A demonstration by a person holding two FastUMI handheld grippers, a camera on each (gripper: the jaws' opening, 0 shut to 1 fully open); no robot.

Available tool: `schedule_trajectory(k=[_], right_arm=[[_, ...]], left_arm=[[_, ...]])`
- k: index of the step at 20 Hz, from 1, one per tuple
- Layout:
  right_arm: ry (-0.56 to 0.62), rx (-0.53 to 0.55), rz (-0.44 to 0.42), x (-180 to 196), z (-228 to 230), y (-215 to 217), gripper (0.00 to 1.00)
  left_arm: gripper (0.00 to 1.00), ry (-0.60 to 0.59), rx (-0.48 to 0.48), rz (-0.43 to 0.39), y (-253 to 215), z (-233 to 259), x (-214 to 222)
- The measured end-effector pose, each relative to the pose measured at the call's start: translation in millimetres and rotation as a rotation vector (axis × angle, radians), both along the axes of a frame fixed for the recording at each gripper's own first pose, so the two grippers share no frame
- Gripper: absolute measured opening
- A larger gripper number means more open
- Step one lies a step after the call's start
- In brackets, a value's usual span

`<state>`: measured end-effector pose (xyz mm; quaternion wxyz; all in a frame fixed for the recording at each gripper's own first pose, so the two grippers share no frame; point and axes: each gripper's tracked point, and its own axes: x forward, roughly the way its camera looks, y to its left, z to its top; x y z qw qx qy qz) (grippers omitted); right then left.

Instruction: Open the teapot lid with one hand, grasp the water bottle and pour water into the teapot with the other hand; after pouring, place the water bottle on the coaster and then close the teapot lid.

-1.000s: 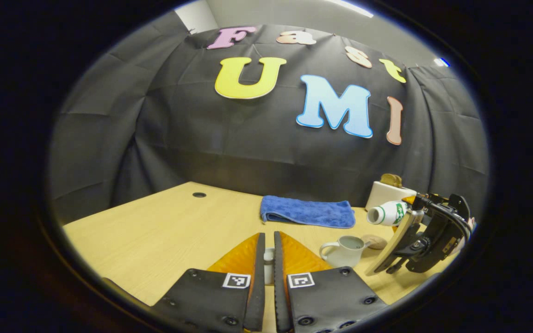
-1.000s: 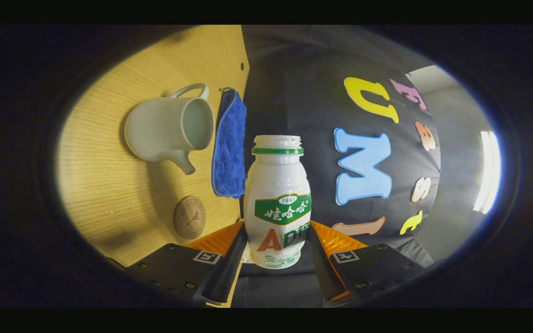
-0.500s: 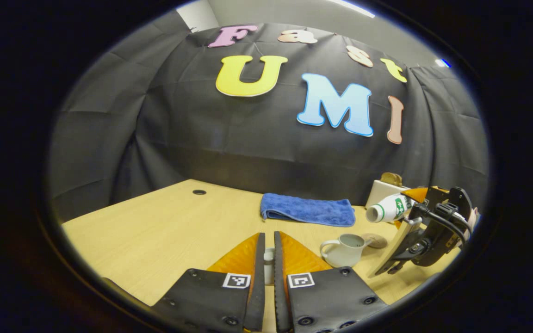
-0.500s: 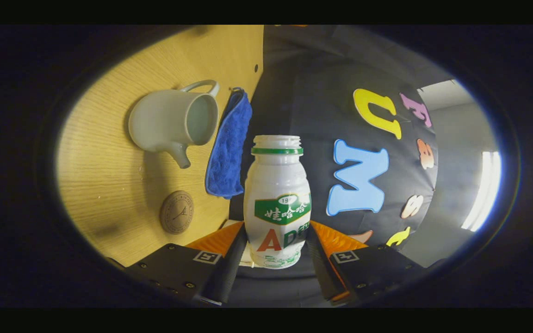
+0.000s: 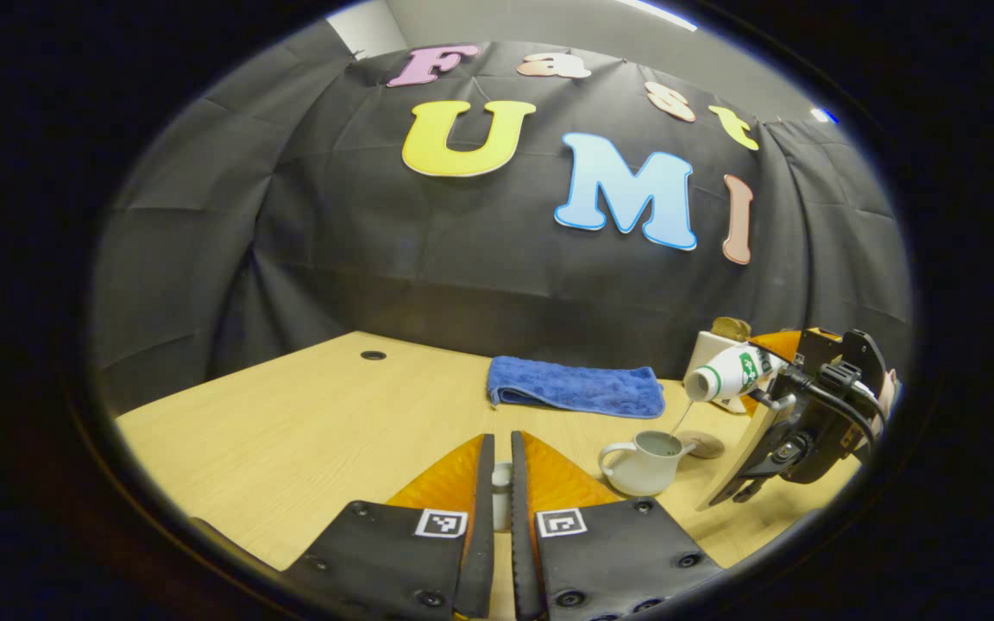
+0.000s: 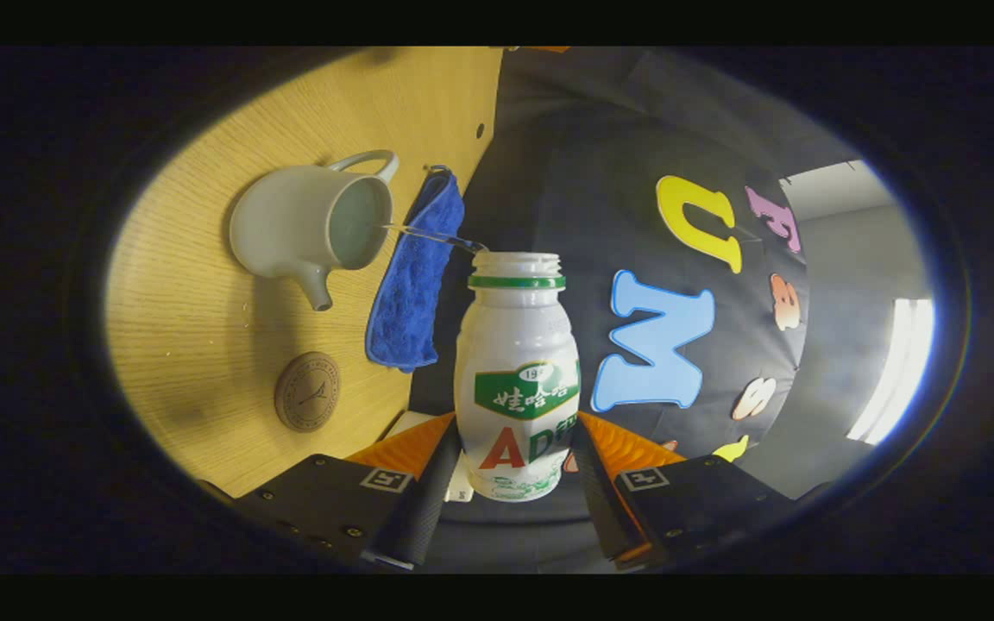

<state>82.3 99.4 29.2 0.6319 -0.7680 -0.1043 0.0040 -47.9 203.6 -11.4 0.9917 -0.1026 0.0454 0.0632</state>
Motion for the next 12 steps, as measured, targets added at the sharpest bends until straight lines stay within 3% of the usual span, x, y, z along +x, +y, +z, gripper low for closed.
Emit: schedule_trajectory(k=[1,2,3,12], right_arm=[[-0.004,-0.005,0.001,2,2,0,0.72],[-0.007,-0.011,0.001,3,5,-1,0.72],[-0.013,-0.02,0.004,2,6,-1,0.72],[-0.032,-0.065,0.014,5,15,-3,0.72]], left_arm=[[0.19,0.001,0.0,0.0,0,1,1],[0.16,0.002,0.0,-0.001,-1,0,1],[0.19,0.005,0.0,-0.002,-2,0,1],[0.19,0.018,-0.001,-0.003,-3,-4,1]])
